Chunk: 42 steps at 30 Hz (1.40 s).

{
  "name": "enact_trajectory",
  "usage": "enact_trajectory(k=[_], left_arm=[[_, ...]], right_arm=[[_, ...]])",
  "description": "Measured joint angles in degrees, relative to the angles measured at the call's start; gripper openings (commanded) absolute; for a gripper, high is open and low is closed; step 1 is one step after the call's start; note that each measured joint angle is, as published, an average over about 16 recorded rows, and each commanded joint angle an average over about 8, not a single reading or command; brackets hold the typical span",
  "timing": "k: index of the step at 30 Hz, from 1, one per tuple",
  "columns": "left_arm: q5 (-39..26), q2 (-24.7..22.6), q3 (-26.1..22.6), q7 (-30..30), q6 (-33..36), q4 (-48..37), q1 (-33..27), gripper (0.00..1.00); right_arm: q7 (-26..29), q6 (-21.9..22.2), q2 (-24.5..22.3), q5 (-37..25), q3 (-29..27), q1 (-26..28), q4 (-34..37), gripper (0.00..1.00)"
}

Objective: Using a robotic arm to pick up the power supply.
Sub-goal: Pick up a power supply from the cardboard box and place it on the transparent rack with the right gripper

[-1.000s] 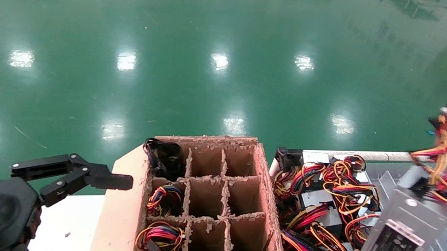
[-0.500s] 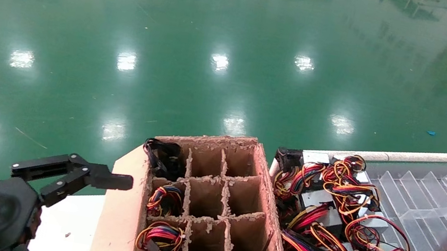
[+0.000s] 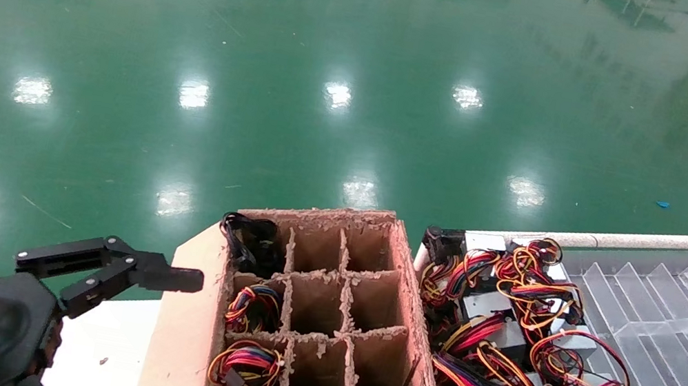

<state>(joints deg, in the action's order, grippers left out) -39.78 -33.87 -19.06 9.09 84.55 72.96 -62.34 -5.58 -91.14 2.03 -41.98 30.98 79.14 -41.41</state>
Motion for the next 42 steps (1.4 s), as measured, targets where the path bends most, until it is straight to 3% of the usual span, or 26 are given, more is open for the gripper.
enact_trajectory(k=[21, 42], left_arm=[[0.02, 0.01, -0.03, -0.01, -0.01, 0.00, -0.01, 1.00], [0.04, 0.02, -0.05, -0.03, -0.02, 0.00, -0.01, 1.00]], right_arm=[[-2.75, 0.12, 2.15, 1.54, 5.81, -2.82, -3.64, 0.00], [-6.17, 0.22, 3.60, -2.09, 9.20, 0.22, -0.29, 0.00]])
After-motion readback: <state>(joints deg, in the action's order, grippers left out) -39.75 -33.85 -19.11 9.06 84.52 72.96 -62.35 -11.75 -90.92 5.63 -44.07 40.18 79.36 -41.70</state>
